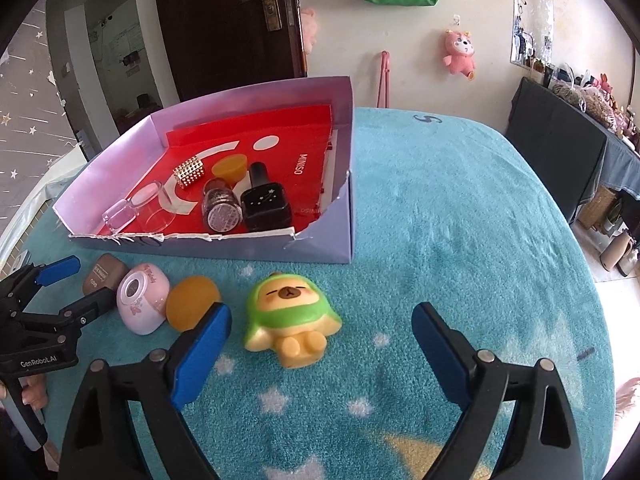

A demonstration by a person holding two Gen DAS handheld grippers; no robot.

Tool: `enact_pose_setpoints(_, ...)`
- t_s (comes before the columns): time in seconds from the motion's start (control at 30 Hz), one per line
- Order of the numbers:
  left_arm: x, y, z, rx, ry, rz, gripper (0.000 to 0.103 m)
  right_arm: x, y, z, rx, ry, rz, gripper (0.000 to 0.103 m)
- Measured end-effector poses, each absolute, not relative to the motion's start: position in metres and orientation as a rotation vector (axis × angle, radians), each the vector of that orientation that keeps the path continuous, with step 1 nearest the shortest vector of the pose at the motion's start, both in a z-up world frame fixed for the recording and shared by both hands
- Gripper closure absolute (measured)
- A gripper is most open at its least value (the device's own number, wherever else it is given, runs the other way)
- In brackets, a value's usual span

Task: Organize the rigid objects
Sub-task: 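Grasp the brown eye shadow case with the left tool while the right tool grasps the green toy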

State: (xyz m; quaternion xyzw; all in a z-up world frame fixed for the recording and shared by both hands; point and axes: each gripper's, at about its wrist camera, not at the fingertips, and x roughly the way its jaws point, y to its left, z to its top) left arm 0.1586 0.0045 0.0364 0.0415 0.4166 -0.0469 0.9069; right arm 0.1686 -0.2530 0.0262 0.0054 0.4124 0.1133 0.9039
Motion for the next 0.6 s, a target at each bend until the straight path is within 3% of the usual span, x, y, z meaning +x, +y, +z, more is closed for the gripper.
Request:
enact_pose_setpoints(0.23,0.167,0.0,0.032,0.084,0.891,-0.133,0.013,0.172,-0.257,0.023,0.053,0.87,0.273,0.015)
enact_pose_setpoints(0.3,0.169,0.0,0.031,0.078,0.897,-0.143,0.026,0.174,-0.259,0.022,0.066,0.878,0.286,0.019)
enact_pose_setpoints(0.37,0.17,0.0,0.03,0.067,0.902,-0.158,0.031,0.175,-0.259,0.021,0.076,0.885,0.301,0.024)
enact_pose_setpoints(0.47,0.17,0.001,0.032,0.048,0.89,-0.188,0.054,0.176,-0.257,0.021,0.08,0.882,0.325,0.035)
enact_pose_setpoints(0.53,0.17,0.001,0.033,0.042,0.888,-0.188,0.054,0.176,-0.255,0.02,0.087,0.882,0.351,0.052)
enact_pose_setpoints(0.6,0.167,0.003,0.036,0.025,0.878,-0.188,0.054,0.175,-0.254,0.02,0.093,0.882,0.369,0.052)
